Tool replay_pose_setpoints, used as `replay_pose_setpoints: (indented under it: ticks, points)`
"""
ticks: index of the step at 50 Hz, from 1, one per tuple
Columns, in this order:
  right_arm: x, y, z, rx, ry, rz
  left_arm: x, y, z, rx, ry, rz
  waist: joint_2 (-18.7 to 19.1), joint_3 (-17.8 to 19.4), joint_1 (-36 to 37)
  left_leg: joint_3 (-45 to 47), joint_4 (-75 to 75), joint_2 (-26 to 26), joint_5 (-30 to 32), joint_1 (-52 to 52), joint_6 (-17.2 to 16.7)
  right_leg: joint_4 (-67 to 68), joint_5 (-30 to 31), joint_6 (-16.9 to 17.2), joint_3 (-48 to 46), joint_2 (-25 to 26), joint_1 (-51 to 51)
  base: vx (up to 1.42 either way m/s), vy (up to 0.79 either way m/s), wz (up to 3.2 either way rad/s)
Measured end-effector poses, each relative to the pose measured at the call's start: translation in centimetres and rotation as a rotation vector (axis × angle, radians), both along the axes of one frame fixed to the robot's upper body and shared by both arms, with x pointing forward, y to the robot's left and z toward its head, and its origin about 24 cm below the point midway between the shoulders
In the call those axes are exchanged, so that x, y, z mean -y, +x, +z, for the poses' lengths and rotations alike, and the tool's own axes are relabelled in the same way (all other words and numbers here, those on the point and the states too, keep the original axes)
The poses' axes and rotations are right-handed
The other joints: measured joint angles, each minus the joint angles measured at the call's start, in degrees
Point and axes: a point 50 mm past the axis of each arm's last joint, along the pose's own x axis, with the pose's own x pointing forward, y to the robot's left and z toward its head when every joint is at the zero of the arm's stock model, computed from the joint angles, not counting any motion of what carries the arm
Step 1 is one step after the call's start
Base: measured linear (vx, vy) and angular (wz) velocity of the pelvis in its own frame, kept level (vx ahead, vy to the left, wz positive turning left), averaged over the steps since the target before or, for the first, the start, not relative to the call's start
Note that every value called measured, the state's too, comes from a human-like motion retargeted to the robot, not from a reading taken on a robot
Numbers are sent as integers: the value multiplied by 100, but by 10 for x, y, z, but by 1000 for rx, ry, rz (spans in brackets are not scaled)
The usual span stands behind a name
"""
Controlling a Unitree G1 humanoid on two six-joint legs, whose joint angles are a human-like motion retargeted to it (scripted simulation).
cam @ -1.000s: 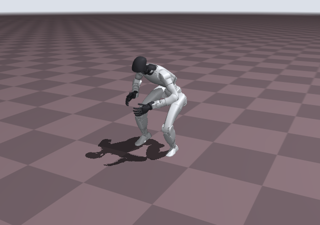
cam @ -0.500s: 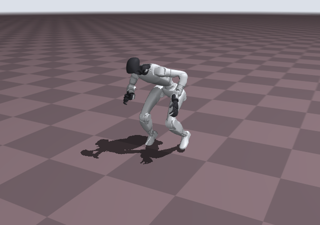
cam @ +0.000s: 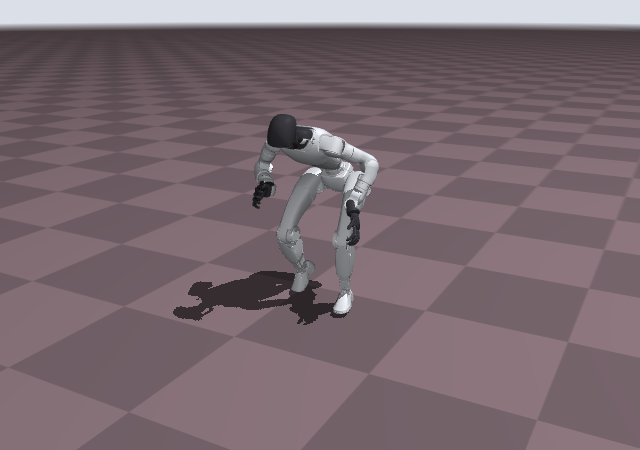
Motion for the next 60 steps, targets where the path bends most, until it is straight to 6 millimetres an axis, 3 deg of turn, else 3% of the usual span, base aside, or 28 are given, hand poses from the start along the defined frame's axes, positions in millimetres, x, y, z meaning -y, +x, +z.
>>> replay_pose_setpoints:
  ticks: [2,5,7,8,10,13,16,18,21,25,27,28,33,35,38,40,43,45,47,49,53,56,60]
  points:
    - [4,4,-13,-75,33,0,13,13,16,61,12,-60,224,0,-40,-564,324,3,-196,4,-59,-80,-133,3,-247,138,-38,37,2,-11]
    - [20,1,-34,-147,108,-23,39,28,36,137,55,-152,436,0,32,-975,1309,94,-596,151,141,112,-161,-3,-1095,-489,-38,37,19,-27]
    - [29,3,-38,-189,99,-53,62,41,61,212,32,-248,611,0,20,-1363,1065,34,-711,253,-93,-481,-157,3,-817,-32,-38,18,-12,24]
    - [34,2,-38,-188,126,-77,66,45,70,236,12,-224,686,0,47,-1437,1238,53,-836,295,-61,-545,-139,3,-940,-162,-38,19,-1,5]
    - [38,2,-40,-199,103,-80,92,50,98,327,100,-349,765,0,115,-1539,1421,101,-995,374,-107,-636,-58,3,-1178,-250,-38,20,-4,-6]
    - [24,7,-35,-203,33,-9,125,47,147,539,213,-465,585,0,188,-1506,1291,163,-1003,430,-314,-646,-516,3,-944,304,-38,18,-18,8]
    - [28,10,-23,-153,18,-50,145,43,183,641,306,-491,810,0,135,-1400,1822,9,-1352,291,-9,-467,-441,1,-751,-46,-38,27,16,26]
    - [27,9,-19,-144,21,-29,158,36,202,709,372,-527,849,0,175,-1316,1855,34,-1548,472,-87,-381,-824,0,-705,95,-38,34,-10,31]
    - [27,10,-15,-123,-3,-43,167,27,213,759,383,-570,1042,0,196,-1367,1988,25,-1745,573,-12,-406,-859,-1,-571,33,-38,30,-10,9]
    - [11,12,-8,-114,-66,19,171,15,209,810,371,-667,1004,0,417,-1444,1420,320,-1632,674,-311,-359,-1655,3,-244,754,-38,29,-26,-39]
    - [8,14,-5,-104,-58,14,158,22,195,737,375,-634,1029,0,463,-1277,1317,431,-1711,762,-142,-290,-1644,-44,-172,568,-38,30,-8,-53]
    - [6,12,-1,-88,-48,33,151,21,188,728,323,-648,1011,0,475,-1314,1115,487,-1641,794,-258,-389,-1629,-9,-236,760,-38,33,-29,-19]
    - [3,9,10,-41,-40,56,96,29,138,542,172,-504,1059,0,531,-1355,950,617,-1174,720,-329,-542,-1275,3,-32,1169,-38,34,-21,-8]
    - [-1,9,8,-46,-69,44,65,29,105,401,151,-360,1045,0,429,-1241,1409,567,-769,518,-188,-399,-993,-7,255,1031,-38,29,11,0]
    - [-5,7,11,-29,-90,63,23,13,71,299,45,-187,967,0,249,-1242,1814,486,-186,54,-379,-212,-912,-2,205,1128,-38,31,-19,60]
    - [-6,7,13,-26,-101,63,4,1,52,254,-37,-114,779,0,230,-877,1721,629,-228,0,-440,-44,-1089,3,341,1299,24,30,-31,47]
    - [-15,8,15,-9,-137,64,-19,-20,27,200,-149,-30,367,0,91,-86,984,743,-318,0,-404,6,-1291,3,836,1371,169,23,-9,17]
    - [-24,10,16,8,-170,42,-26,-31,9,124,-171,16,142,0,-82,404,273,558,-290,0,-253,-29,-1220,-9,1219,1041,160,18,13,27]
    - [-32,7,22,46,-172,69,-31,-36,11,175,-228,19,48,0,-207,294,-840,255,-39,0,-489,-257,-1184,3,1015,1113,257,21,-20,86]
    - [-38,5,28,88,-179,69,-32,-36,15,221,-280,9,26,0,-298,200,-1767,-27,286,0,-486,-425,-815,3,782,929,197,21,-11,66]
    - [-48,-2,30,91,-186,146,-26,-21,35,287,-228,-67,-171,0,-102,84,-2248,73,813,0,-601,-716,-512,3,195,990,110,34,2,-44]
    - [-45,0,23,26,-192,188,-11,-3,57,336,-171,-146,-351,0,-111,77,-2049,70,967,0,-632,-891,-166,3,49,885,131,35,8,-7]
    - [-37,4,6,-57,-163,204,23,19,97,445,-63,-290,-285,0,-72,-375,-1751,120,715,9,-841,-777,-223,3,-271,1030,-38,36,3,-20]
